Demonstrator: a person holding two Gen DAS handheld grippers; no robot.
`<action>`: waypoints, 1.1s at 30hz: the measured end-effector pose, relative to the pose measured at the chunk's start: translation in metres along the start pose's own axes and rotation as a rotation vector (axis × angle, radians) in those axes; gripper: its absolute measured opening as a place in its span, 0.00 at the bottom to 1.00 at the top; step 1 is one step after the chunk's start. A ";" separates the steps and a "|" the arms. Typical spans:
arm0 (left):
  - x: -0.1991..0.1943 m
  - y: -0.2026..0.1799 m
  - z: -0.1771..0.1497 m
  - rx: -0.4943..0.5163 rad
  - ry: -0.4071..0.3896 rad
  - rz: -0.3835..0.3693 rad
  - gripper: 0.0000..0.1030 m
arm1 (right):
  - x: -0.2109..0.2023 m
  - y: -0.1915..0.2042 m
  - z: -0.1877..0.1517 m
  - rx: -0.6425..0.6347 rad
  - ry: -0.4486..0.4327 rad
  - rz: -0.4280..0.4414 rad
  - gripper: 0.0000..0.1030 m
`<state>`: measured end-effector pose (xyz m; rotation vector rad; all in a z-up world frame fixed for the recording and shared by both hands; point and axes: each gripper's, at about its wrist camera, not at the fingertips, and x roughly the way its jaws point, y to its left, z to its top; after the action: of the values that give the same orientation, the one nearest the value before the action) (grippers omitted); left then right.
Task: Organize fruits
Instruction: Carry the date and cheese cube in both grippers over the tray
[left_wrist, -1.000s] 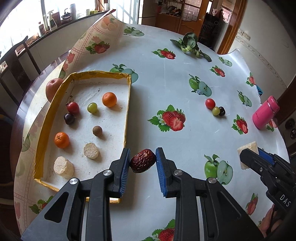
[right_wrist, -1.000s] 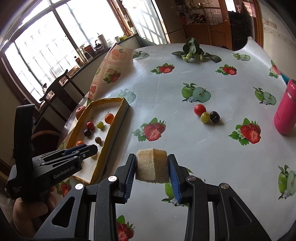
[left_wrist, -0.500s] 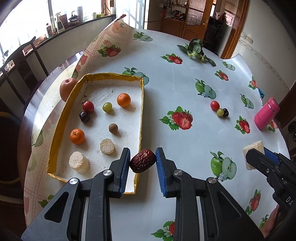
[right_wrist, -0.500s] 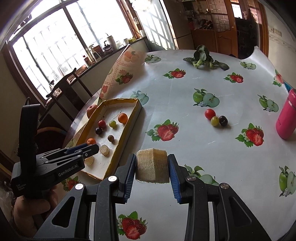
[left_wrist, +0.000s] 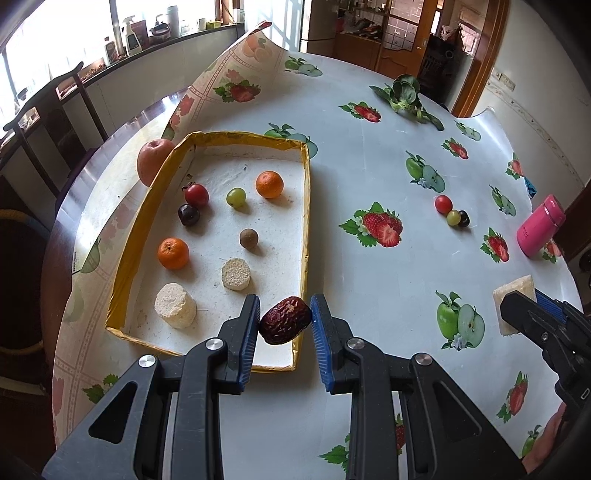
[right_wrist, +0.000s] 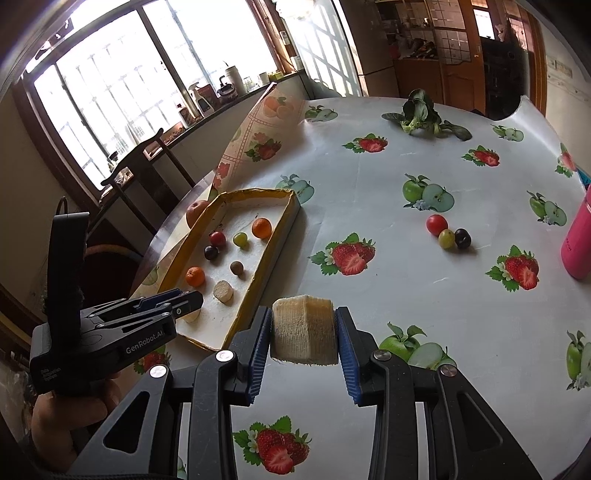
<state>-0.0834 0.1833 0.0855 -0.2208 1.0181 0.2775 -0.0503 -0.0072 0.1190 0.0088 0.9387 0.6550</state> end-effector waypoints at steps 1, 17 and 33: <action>0.000 0.002 0.000 -0.003 0.001 0.001 0.25 | 0.001 0.001 0.000 -0.003 0.002 0.001 0.34; 0.009 0.027 -0.007 -0.044 0.022 0.022 0.25 | 0.017 0.022 -0.001 -0.041 0.029 0.030 0.34; 0.024 0.044 -0.010 -0.081 0.060 0.014 0.25 | 0.044 0.042 0.016 -0.073 0.055 0.076 0.34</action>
<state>-0.0941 0.2245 0.0574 -0.2962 1.0688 0.3267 -0.0418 0.0543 0.1074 -0.0384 0.9702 0.7631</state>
